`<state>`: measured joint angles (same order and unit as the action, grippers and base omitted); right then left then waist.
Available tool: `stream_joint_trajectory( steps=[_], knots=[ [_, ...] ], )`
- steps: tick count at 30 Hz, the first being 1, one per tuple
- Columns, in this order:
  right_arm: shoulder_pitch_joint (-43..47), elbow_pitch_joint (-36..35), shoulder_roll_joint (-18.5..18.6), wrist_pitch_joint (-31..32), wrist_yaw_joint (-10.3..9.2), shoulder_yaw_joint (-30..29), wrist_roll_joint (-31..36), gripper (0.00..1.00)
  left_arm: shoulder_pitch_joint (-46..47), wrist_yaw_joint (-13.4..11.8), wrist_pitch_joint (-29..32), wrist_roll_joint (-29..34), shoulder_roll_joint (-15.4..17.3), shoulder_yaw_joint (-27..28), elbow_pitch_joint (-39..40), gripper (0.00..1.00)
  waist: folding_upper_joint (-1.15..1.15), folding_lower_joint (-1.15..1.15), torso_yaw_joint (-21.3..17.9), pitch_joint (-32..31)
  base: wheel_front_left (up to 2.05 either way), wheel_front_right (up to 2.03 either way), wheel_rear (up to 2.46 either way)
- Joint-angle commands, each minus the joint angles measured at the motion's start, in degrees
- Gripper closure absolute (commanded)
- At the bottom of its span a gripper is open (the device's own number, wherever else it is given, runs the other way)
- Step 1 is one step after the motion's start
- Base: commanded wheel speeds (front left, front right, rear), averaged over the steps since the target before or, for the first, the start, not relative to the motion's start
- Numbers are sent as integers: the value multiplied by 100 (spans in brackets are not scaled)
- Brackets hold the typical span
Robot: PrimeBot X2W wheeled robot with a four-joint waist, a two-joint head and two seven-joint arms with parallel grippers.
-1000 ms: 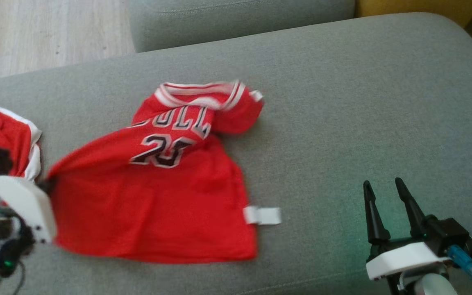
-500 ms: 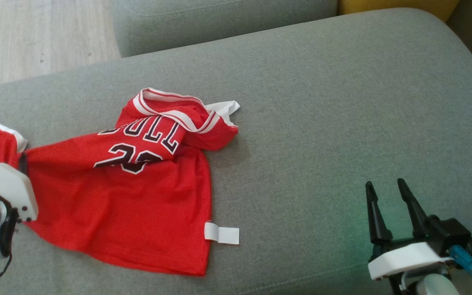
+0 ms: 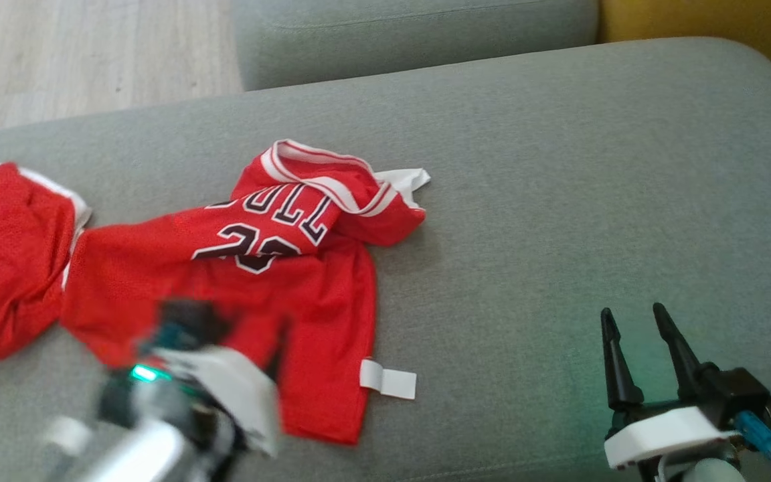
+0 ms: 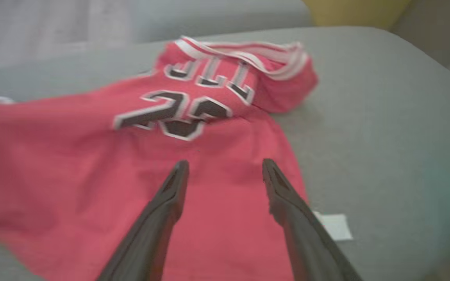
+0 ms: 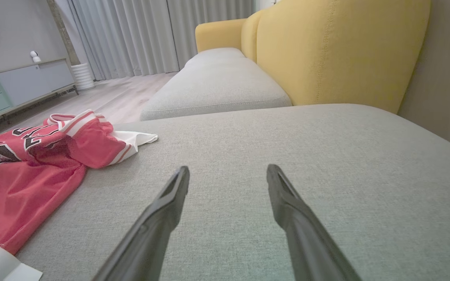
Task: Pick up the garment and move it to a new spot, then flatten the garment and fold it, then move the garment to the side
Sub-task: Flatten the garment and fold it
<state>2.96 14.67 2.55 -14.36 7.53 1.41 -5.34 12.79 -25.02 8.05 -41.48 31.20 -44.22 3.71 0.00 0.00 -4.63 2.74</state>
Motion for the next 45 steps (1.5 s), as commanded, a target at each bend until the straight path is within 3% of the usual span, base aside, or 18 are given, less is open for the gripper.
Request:
stream_joint_trajectory(
  steps=[1,9,20,21,22,23,28,32,36,43,44,45],
  knots=[
    [-208,-191,32,-63,-4,185,44,0,203,40,77,87,-112,-35,189,0,0,0,80,40,0,0,0],
    [-240,-151,32,-63,-4,217,105,0,91,244,359,242,-852,-954,-301,0,0,0,142,66,0,0,0],
    [-293,-125,32,-63,-4,305,100,0,290,490,351,413,-1272,-1368,-1593,0,0,0,36,115,0,0,0],
    [-292,-128,32,-63,-4,307,97,0,302,528,341,399,-1302,-1379,-1698,12,0,0,26,125,0,0,0],
    [-288,-129,32,-63,-4,305,92,0,326,564,322,405,-1318,-1395,-1796,84,0,0,18,132,0,0,0],
    [-283,-130,32,-63,-4,300,89,0,344,599,300,406,-1328,-1403,-1879,100,0,0,11,136,0,0,0],
    [-236,-136,32,-63,-4,236,52,0,278,741,285,291,-1200,-1384,-2028,100,0,0,23,123,0,0,0],
    [-200,-149,32,-63,-4,209,0,0,33,650,344,211,-803,-1309,-1683,100,0,0,47,93,0,0,0],
    [-164,-156,32,-63,-4,183,-56,0,-357,422,568,156,-116,-1247,-996,100,0,0,86,59,0,0,0],
    [-130,-158,32,-63,-4,211,-140,0,-917,-250,839,71,893,-952,68,100,0,0,135,21,0,0,0],
    [-137,-156,32,-63,-4,221,-147,0,-966,-326,822,60,942,-909,157,89,0,0,131,21,0,0,0],
    [-144,-154,32,-63,-4,226,-151,0,-1000,-370,792,27,946,-867,268,2,0,0,127,18,0,0,0]
  ],
)
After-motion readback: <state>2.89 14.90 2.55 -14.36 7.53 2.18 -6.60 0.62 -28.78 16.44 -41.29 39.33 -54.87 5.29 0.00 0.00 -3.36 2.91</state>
